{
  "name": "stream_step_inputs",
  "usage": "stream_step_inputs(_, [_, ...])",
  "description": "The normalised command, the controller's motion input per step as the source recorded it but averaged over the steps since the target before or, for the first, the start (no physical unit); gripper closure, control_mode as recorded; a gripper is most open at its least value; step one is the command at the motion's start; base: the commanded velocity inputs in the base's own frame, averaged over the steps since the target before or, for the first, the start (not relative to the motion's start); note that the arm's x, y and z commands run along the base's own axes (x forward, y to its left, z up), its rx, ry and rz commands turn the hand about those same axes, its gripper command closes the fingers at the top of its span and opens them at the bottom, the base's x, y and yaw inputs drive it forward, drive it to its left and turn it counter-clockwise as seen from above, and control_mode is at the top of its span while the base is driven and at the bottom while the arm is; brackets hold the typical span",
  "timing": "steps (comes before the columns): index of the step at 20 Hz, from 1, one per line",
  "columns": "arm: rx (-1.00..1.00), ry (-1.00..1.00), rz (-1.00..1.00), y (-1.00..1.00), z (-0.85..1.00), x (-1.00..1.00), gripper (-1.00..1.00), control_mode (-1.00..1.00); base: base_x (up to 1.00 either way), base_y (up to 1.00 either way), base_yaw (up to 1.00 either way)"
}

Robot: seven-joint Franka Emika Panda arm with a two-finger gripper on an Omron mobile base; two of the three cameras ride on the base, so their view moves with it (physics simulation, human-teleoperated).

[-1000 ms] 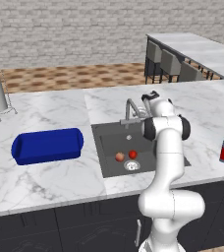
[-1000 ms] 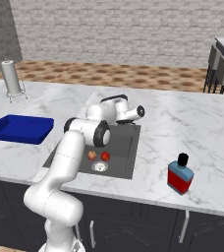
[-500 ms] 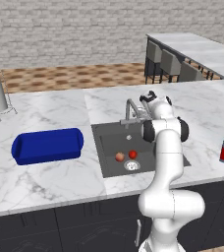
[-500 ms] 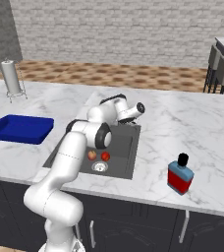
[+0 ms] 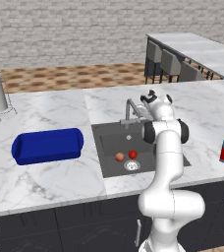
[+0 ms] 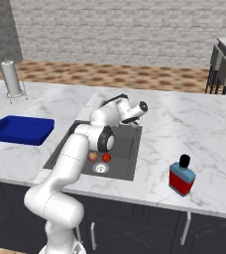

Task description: Pick up all produce items and place them in the sink. Turn on the sink faucet to wash them. Then turn the sink off and put them in the tray.

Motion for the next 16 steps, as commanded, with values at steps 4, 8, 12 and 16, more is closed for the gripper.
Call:
stream_step_inputs(4, [0.07,0.09,-0.14,-0.62,-0.05,0.03,1.00,-1.00,0.00,0.00,0.00])
stream_step_inputs(8, [0.04,0.06,-0.12,-0.58,-0.12,-0.01,1.00,-1.00,0.00,0.00,0.00])
stream_step_inputs(12, [0.00,0.00,-0.06,-0.49,-0.17,-0.17,1.00,-1.00,0.00,0.00,0.00])
stream_step_inputs(16, [0.00,0.00,-0.06,-0.51,-0.12,-0.05,1.00,-1.00,0.00,0.00,0.00])
